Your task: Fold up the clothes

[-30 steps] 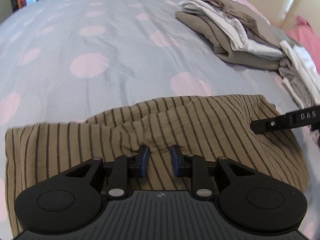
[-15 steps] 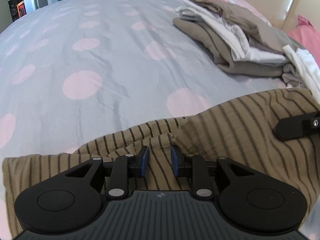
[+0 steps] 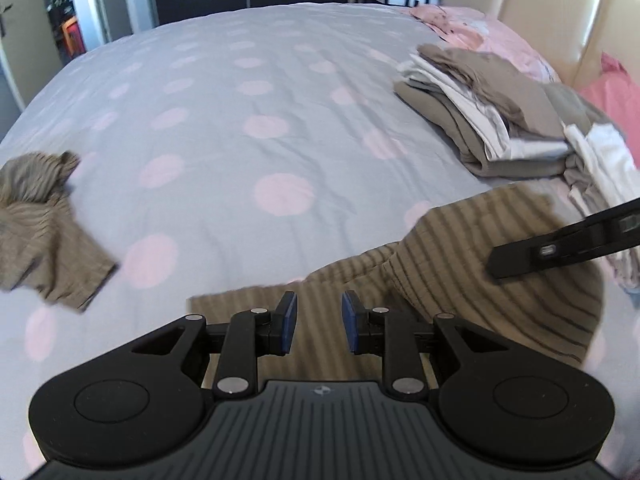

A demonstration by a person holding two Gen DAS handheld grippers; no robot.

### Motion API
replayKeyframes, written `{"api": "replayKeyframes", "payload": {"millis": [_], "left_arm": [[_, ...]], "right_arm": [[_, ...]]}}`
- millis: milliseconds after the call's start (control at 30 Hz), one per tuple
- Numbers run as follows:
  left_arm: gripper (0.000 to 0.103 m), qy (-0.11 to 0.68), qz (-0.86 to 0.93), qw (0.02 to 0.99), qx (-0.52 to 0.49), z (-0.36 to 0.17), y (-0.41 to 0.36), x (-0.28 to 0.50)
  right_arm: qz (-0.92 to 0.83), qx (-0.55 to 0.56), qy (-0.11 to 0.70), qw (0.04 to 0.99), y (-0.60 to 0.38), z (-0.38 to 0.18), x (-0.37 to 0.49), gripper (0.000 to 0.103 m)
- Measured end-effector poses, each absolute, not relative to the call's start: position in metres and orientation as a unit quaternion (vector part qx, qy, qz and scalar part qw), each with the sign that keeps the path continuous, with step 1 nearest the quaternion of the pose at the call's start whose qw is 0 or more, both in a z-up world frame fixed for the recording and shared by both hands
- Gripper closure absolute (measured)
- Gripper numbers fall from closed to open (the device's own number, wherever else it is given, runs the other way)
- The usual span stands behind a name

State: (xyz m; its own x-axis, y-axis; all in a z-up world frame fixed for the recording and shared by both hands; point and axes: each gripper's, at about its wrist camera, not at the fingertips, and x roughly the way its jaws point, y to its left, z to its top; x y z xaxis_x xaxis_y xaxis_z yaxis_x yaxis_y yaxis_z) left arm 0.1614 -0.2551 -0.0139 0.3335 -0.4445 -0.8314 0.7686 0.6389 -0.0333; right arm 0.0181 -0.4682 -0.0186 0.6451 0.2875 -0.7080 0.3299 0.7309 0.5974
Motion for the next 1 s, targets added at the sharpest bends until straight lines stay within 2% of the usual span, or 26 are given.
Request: {"api": "replayKeyframes", "payload": {"millis": [167, 467, 600, 700, 833, 1000], "left_arm": [[0.081, 0.429, -0.364, 0.803, 0.200, -0.002, -0.222, 0.166], [0.081, 0.452, -0.353, 0.795, 0.196, -0.018, -0.189, 0.176], [0.081, 0.469, -0.361, 0.788, 0.169, -0.024, -0.175, 0.180], [0.081, 0.479, -0.366, 0.784, 0.150, -0.026, -0.173, 0.179], [0.081, 0.473, -0.378, 0.782, 0.148, -0.023, -0.183, 0.171], [0.080, 0.477, -0.414, 0.766, 0.122, -0.023, -0.202, 0.159]], "right_arm": [[-0.030, 0.344, 0.432, 0.833, -0.427, -0.021, 0.048, 0.097], [-0.032, 0.286, 0.490, 0.823, -0.364, -0.055, 0.095, 0.096], [-0.034, 0.273, 0.496, 0.824, -0.360, -0.054, 0.097, 0.087], [-0.040, 0.259, 0.496, 0.828, -0.359, -0.049, 0.094, 0.084], [-0.050, 0.233, 0.487, 0.840, -0.365, -0.038, 0.087, 0.071], [-0.061, 0.234, 0.475, 0.846, -0.388, -0.025, 0.069, 0.066]]}}
